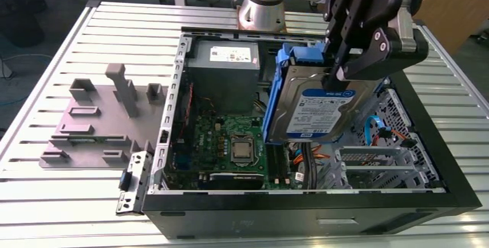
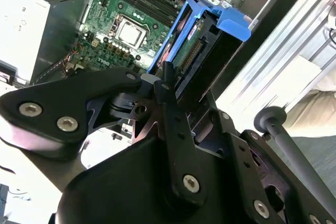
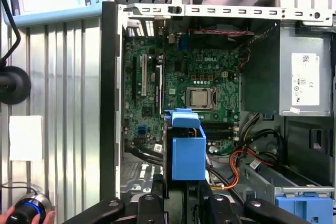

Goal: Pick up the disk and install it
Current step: 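Pick up the disk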

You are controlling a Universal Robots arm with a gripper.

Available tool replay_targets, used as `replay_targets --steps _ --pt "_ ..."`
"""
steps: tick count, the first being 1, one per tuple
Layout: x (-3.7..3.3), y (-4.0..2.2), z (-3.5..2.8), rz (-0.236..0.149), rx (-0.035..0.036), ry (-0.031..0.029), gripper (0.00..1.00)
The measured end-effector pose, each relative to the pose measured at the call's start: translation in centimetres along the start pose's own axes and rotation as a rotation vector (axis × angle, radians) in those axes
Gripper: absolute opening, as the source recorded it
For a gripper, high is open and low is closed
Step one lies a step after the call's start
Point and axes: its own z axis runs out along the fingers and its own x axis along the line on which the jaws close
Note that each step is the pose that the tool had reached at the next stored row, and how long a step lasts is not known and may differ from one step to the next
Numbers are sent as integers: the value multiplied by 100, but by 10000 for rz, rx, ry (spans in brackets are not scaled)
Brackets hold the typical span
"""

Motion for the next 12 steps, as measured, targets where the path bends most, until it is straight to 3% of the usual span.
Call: replay_targets --steps 12 --pt "37 -2 10 0 0 1 35"
